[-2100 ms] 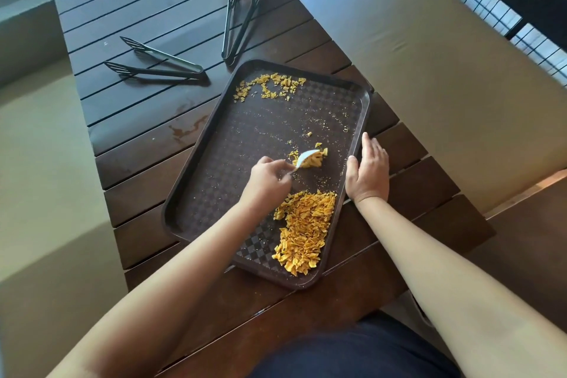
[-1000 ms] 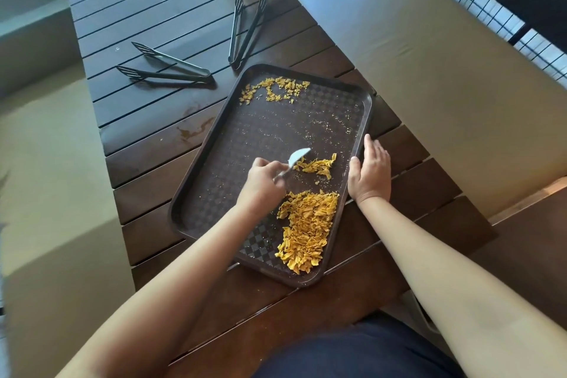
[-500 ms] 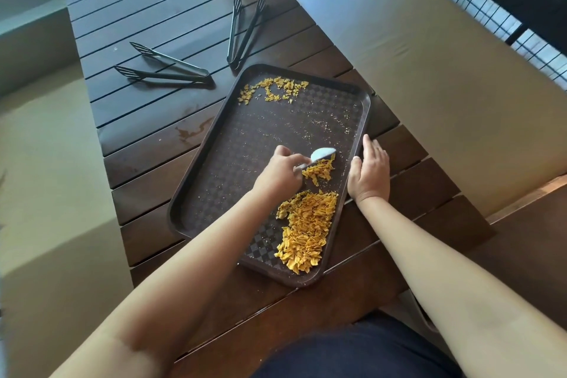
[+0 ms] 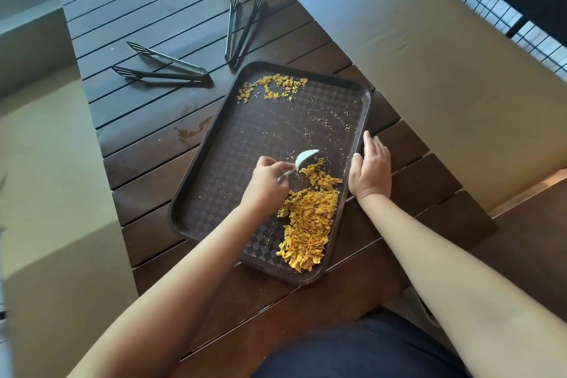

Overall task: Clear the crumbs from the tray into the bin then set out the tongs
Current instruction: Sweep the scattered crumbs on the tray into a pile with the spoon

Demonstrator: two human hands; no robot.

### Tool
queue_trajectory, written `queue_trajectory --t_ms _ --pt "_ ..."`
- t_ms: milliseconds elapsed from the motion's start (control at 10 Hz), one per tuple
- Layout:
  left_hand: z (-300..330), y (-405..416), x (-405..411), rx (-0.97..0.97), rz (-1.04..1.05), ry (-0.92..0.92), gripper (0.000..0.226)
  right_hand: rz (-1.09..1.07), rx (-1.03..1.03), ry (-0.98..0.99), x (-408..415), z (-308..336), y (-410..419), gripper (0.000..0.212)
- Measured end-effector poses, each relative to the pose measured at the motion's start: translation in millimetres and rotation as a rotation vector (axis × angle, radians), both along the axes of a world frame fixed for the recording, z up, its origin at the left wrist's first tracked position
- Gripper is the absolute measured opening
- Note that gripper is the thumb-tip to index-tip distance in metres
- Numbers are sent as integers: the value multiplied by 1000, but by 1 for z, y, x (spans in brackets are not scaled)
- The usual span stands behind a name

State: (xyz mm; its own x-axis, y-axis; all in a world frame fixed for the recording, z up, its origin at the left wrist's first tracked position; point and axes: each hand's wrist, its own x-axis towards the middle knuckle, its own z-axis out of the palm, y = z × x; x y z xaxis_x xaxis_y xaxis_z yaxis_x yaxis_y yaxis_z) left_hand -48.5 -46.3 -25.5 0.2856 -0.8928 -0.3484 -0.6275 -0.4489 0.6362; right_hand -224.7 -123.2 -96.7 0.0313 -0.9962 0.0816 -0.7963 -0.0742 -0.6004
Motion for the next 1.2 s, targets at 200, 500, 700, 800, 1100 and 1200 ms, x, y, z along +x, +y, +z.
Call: queue_trajectory --t_ms 200,500,700,800,1100,1200 --pt "0 7 -6 56 -121 45 27 -7 -2 -13 0 1 0 60" --pt "1 -2 -7 25 -83 -55 28 -1 3 2 0 1 1 60" --pt "-1 11 -8 20 -120 35 31 -2 10 -2 0 1 1 61" --pt "2 14 2 -31 38 74 28 0 14 5 0 1 1 61" --pt "-2 34 7 8 43 -10 30 -5 10 3 1 2 1 60" --pt "-2 37 1 0 -11 -1 30 -5 13 7 0 2 1 60"
